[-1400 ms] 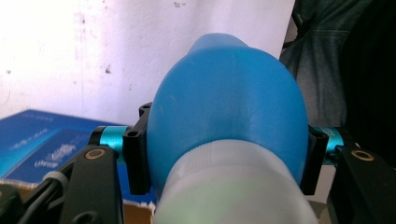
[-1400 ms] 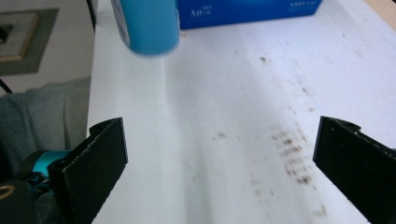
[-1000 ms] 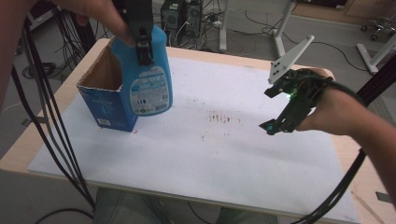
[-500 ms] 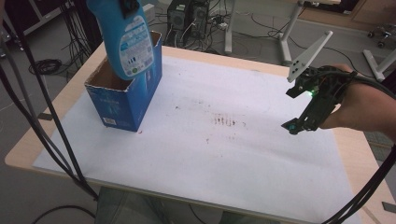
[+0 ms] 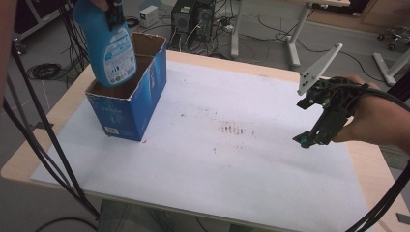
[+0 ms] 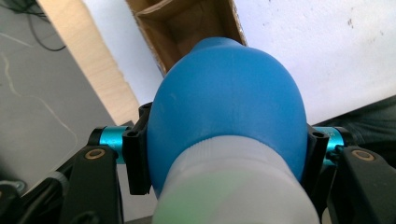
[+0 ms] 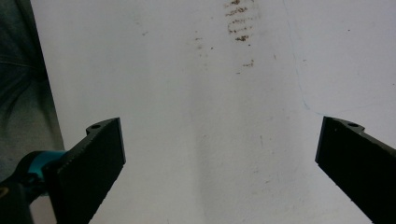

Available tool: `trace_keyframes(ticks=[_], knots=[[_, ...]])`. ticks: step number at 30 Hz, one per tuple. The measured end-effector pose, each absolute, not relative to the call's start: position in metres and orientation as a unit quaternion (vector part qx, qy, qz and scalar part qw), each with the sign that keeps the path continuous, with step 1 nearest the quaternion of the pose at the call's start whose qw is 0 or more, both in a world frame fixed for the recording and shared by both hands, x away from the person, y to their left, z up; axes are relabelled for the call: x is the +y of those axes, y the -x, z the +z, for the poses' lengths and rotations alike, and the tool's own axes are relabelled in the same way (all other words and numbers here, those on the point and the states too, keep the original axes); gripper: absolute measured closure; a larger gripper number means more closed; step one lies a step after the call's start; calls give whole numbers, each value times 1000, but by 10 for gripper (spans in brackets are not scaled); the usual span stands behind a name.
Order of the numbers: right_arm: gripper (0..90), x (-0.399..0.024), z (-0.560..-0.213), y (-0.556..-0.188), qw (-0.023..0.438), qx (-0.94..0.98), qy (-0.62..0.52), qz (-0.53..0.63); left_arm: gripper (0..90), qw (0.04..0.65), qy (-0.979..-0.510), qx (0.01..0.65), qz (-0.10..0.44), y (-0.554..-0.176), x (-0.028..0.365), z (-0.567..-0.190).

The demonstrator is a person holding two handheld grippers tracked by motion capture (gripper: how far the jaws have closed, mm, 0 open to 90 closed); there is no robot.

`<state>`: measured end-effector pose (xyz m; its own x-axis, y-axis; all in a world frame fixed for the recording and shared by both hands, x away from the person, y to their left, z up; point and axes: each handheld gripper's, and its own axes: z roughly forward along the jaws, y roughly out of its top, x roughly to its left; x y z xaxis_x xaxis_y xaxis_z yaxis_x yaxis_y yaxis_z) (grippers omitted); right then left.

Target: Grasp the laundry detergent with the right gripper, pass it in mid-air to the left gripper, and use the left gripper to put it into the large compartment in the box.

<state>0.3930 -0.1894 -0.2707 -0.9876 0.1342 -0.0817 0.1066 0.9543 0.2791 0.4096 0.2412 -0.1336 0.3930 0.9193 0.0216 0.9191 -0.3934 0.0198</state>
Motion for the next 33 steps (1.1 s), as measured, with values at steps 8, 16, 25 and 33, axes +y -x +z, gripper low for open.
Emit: trace_keyframes(ticks=[8,16,25,33], knots=[[6,-191,-269,-391,54,987,-64,139,381,-10,-875,485,4,-417,239,-182],[6,-192,-271,-390,55,986,-69,140,382,-25,-921,389,8,-422,236,-236],[6,-192,-273,-389,55,987,-70,134,381,-16,-948,317,21,-424,239,-276],[6,-193,-279,-389,50,987,-74,134,380,0,-955,297,14,-426,241,-290]])
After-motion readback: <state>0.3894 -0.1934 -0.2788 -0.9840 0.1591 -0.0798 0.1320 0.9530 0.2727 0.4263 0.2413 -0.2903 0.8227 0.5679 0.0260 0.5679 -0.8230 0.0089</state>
